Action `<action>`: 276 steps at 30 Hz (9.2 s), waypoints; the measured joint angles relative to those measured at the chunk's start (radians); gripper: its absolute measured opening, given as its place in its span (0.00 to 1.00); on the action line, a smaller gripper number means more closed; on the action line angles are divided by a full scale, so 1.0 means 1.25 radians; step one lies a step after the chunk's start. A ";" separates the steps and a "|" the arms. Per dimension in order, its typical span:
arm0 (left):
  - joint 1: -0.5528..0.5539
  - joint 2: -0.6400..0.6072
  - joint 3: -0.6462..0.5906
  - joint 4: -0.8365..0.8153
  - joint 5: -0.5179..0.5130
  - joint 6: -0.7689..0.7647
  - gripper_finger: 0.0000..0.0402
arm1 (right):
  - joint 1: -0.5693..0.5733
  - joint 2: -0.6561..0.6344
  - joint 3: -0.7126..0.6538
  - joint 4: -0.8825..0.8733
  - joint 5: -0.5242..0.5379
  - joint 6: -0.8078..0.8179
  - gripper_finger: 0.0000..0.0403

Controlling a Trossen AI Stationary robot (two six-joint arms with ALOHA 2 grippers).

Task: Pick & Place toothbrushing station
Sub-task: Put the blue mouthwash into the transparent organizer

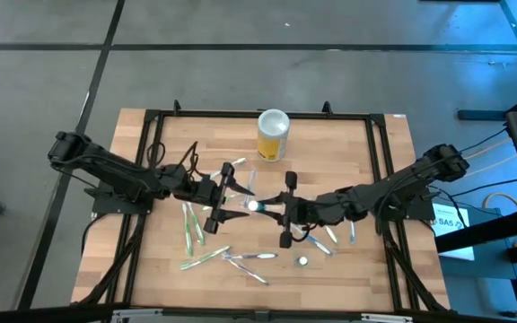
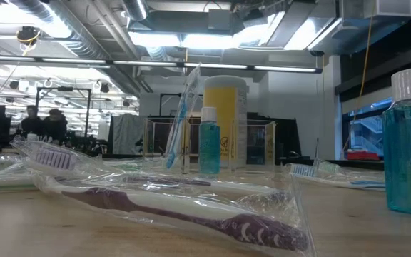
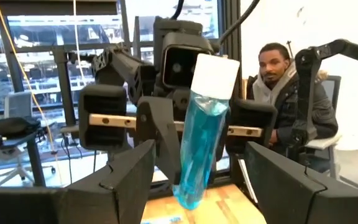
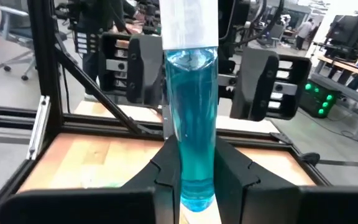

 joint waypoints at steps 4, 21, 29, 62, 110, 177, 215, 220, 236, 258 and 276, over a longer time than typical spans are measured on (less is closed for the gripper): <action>-0.003 0.045 0.000 0.048 -0.042 0.000 0.61 | -0.006 0.001 0.000 0.000 -0.003 0.000 0.15; -0.003 0.081 0.001 0.139 -0.037 0.023 0.57 | -0.006 0.001 0.000 -0.016 -0.004 0.001 0.15; 0.000 0.086 0.001 0.136 -0.041 0.023 0.36 | -0.007 0.001 0.000 -0.016 -0.003 0.003 0.15; 0.001 -0.018 0.001 -0.234 -0.105 -0.031 0.14 | 0.026 -0.041 0.000 -0.196 0.063 0.149 0.88; 0.021 0.056 0.104 -0.400 -0.116 -0.026 0.14 | -0.075 -0.040 0.000 -0.221 -0.095 0.192 0.67; 0.021 0.056 0.114 -0.411 -0.102 -0.039 0.57 | -0.088 -0.040 0.000 -0.232 -0.144 0.128 0.23; -0.061 0.012 0.113 -0.657 -0.365 -0.096 0.58 | -0.159 -0.027 -0.104 -0.245 -0.086 0.415 0.23; -0.082 0.009 0.113 -0.664 -0.393 -0.097 0.58 | -0.182 0.013 -0.104 -0.238 -0.103 0.420 0.23; -0.098 0.009 0.113 -0.662 -0.423 -0.105 0.58 | -0.219 0.115 -0.104 -0.221 -0.163 0.435 0.23; -0.098 0.010 0.113 -0.657 -0.416 -0.118 0.58 | -0.234 0.206 -0.103 -0.177 -0.208 0.442 0.23; -0.098 0.010 0.113 -0.657 -0.416 -0.118 0.58 | -0.233 0.206 -0.103 -0.179 -0.213 0.455 0.29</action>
